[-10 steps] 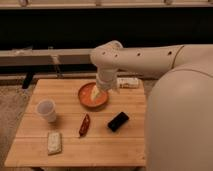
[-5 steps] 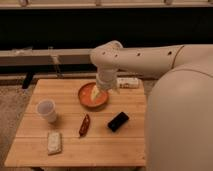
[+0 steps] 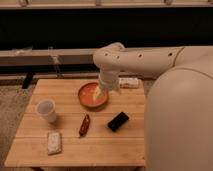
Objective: Pick up the ceramic bowl
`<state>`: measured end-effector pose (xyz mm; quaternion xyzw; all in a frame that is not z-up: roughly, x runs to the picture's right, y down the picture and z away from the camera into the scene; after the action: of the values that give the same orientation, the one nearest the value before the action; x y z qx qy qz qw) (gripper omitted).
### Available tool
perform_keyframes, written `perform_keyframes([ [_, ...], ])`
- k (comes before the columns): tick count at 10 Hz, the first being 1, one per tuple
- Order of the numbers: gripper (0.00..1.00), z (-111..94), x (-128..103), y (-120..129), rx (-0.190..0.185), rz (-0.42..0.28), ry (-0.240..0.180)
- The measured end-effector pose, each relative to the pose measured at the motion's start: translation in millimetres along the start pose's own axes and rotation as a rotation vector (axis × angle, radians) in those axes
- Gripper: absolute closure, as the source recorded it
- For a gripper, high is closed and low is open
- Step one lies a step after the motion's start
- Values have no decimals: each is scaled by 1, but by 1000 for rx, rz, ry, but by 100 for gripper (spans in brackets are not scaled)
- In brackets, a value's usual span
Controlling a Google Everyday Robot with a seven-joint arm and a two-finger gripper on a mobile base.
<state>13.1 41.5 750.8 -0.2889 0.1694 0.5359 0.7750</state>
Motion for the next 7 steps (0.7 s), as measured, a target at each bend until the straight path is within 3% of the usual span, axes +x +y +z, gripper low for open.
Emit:
perform_keyframes([
  [6, 20, 30, 2, -27, -25, 72, 8],
  [7, 20, 34, -8, -32, -25, 74, 4],
])
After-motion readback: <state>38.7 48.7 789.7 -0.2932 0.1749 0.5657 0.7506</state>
